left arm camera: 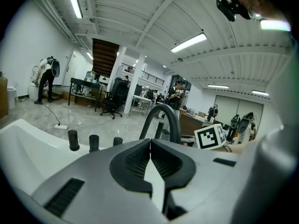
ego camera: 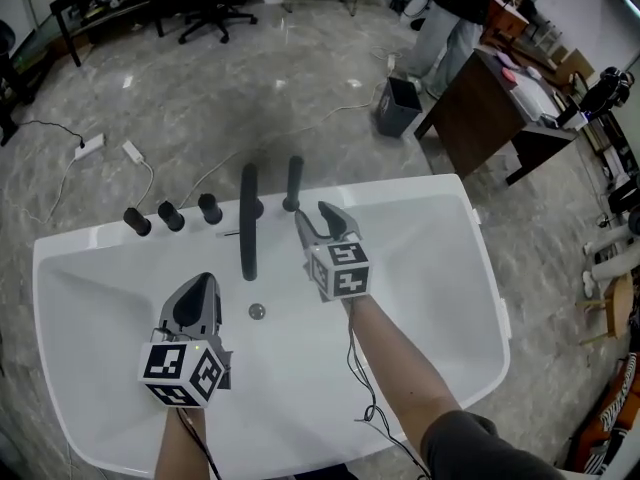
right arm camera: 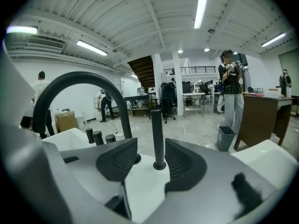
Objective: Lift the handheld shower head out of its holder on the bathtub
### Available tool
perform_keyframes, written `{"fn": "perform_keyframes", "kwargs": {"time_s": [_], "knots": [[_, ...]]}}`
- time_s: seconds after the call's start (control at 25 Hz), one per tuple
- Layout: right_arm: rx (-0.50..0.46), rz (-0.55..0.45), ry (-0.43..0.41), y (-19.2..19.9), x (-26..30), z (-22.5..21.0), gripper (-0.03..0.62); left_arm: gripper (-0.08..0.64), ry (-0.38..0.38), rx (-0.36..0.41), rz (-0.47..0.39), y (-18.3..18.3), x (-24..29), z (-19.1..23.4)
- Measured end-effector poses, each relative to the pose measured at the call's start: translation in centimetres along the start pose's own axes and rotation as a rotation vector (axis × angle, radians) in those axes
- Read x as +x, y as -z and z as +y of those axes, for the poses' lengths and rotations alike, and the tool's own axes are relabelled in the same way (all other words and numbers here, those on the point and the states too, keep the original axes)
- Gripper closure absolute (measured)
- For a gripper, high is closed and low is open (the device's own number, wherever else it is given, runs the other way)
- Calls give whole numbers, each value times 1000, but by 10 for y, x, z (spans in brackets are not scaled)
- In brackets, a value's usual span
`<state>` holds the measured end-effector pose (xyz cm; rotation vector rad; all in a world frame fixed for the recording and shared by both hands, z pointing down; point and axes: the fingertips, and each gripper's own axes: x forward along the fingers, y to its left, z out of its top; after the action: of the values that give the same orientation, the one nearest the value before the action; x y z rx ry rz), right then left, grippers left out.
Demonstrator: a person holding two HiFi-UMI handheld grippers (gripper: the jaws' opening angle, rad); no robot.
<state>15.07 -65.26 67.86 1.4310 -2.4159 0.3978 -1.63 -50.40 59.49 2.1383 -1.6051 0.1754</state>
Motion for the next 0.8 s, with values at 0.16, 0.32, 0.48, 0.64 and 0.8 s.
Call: {"fn": "perform_keyframes", "kwargs": {"time_s": [0.16,0.32,0.48,0.64,0.8], "knots": [[0,0,31,6,20,-8,411,545,-6,5,4,5,10,11],[-23,15,41,12,41,-11,411,545,-11,7,4,8,17,19],[-42,80,19,19,64,-11,411,545,-12,11,0,9,23,24],[-40,84,40,21,79,-14,411,545,-18,5,3,15,23,30],[-27,69,48,18,94,-20,411,545,-17,10,19,21,27,34]]}}
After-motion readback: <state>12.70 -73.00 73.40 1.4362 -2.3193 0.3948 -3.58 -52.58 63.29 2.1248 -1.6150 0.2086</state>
